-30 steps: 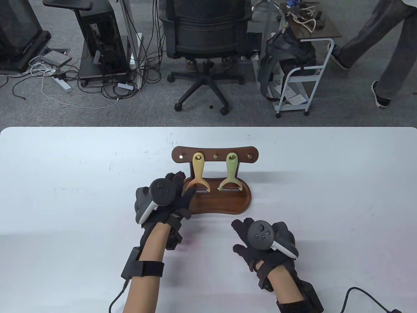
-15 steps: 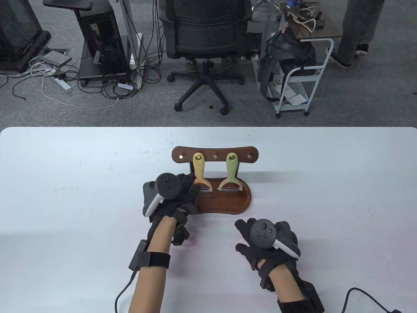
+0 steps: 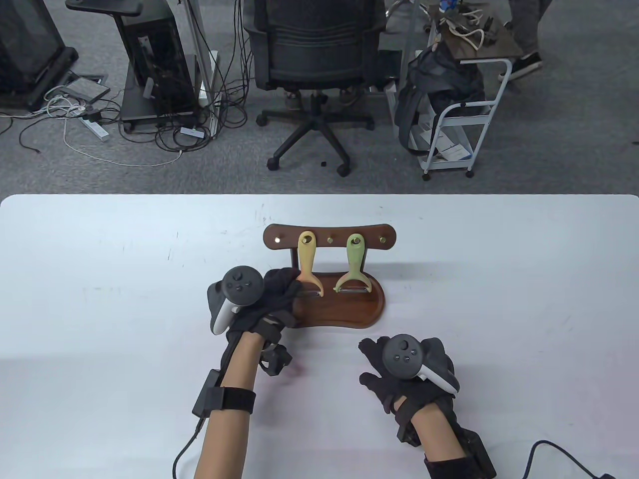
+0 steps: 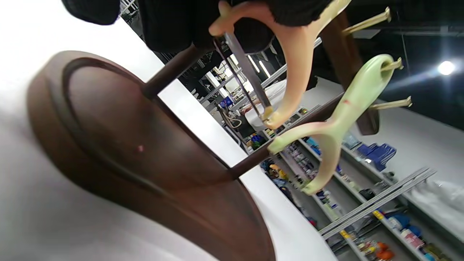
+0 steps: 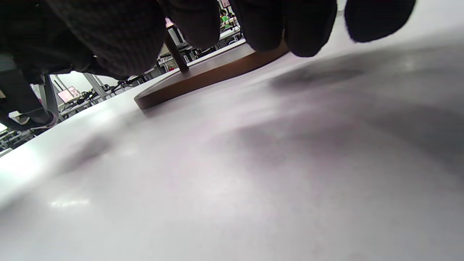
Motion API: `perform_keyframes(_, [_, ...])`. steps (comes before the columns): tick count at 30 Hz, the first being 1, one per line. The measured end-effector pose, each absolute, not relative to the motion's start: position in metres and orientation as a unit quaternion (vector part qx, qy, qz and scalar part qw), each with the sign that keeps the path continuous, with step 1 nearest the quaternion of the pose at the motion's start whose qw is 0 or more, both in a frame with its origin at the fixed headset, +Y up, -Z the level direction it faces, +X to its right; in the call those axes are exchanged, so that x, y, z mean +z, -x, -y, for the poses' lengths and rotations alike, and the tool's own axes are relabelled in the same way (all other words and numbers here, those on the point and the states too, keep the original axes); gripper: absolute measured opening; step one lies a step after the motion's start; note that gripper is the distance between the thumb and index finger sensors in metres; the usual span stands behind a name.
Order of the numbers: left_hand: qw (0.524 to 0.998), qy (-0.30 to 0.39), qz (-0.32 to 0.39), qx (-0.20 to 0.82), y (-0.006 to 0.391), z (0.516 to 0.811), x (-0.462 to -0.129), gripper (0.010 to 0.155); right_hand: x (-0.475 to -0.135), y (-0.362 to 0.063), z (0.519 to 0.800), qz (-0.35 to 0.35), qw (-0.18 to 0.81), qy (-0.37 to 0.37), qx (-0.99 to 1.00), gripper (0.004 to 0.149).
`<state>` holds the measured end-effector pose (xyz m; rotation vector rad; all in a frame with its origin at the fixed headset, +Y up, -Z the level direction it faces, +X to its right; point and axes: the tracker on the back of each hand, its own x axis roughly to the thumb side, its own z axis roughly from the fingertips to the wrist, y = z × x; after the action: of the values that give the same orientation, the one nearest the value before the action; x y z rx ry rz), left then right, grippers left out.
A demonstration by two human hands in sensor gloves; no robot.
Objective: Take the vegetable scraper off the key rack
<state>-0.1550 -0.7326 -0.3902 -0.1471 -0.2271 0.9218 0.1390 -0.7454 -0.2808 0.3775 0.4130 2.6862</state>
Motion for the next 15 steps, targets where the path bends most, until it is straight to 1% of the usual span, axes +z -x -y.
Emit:
perform_keyframes(4, [0.875,0.057,0.117,0.467,0.155,0.732,-0.386,0.051,-0.282,-0.143,0.746,-0.154,0.202,-0.127,0.959,0.072])
perform_keyframes(10, [0.886,0.039,0.117,0.446,0.157,0.727,-0.381,0.050,-0.282,-0.146,0.743,-0.139,0.218,-0.126,0.958,0.072])
perform_keyframes(15, [0.889,0.030,0.112,0.443,0.161,0.723,-0.376,0.050,-0.283,-0.145,0.744,-0.142,0.214,-0.133,0.957,0.071])
